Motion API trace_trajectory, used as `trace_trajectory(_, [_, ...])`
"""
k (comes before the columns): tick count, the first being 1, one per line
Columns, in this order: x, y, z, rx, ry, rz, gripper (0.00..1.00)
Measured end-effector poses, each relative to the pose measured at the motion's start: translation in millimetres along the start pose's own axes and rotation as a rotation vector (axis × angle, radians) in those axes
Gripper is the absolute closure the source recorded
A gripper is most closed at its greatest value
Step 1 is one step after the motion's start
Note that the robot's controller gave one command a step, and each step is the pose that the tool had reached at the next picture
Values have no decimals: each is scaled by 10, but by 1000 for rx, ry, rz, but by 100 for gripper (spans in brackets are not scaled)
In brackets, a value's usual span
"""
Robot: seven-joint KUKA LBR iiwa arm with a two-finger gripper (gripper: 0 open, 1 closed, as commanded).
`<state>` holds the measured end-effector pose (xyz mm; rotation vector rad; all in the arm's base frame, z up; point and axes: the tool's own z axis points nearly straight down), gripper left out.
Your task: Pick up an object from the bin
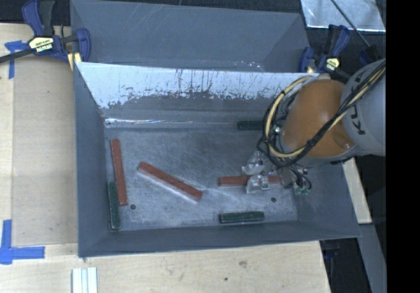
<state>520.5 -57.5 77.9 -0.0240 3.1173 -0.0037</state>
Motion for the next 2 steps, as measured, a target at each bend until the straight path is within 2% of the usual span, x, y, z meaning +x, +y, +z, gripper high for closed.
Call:
trace_trajectory(1, [0,0,0,0,0,0,100])
trace_trajectory(2, [-70,34,-1805,-1,12,43,100])
